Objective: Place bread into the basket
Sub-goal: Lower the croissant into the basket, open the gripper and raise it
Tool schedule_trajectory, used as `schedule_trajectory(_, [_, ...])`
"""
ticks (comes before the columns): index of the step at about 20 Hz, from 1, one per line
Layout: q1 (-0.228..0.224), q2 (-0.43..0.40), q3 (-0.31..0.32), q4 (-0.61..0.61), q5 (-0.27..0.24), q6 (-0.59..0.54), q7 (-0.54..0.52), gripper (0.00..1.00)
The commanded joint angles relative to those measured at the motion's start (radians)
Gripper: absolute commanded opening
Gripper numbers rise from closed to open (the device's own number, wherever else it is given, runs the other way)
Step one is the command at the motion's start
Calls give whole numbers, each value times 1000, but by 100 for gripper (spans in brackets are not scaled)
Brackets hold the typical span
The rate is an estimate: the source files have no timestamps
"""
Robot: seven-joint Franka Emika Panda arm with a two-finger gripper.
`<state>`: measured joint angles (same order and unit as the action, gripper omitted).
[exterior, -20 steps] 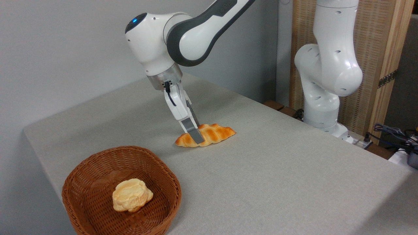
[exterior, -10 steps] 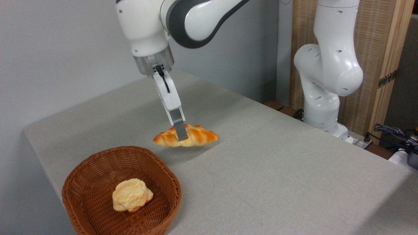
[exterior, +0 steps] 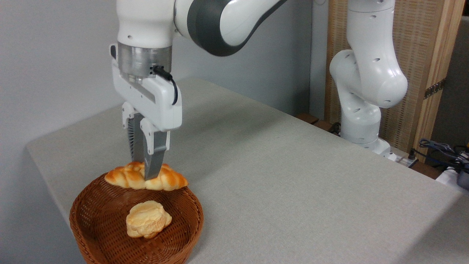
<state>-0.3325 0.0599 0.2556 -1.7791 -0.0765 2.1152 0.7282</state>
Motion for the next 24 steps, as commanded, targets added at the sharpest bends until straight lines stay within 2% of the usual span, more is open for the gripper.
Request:
schedule_trajectory(1, [-10, 17, 14, 23, -19, 15, -21, 100])
schedule_trajectory(11, [-10, 12, 16, 27, -16, 14, -16, 100])
schedule_trajectory(13, [-10, 3, 54, 40, -19, -11, -19, 100])
schedule_trajectory(16, [-10, -20, 120, 40, -12, -153, -7, 100])
schedule_trajectory(19, [-10, -22, 129, 40, 1, -280, 31, 100])
schedule_trajectory(22, [-10, -18, 128, 40, 1, -293, 39, 100])
schedule_trajectory(24, [-10, -20, 155, 40, 0, -288, 39, 100])
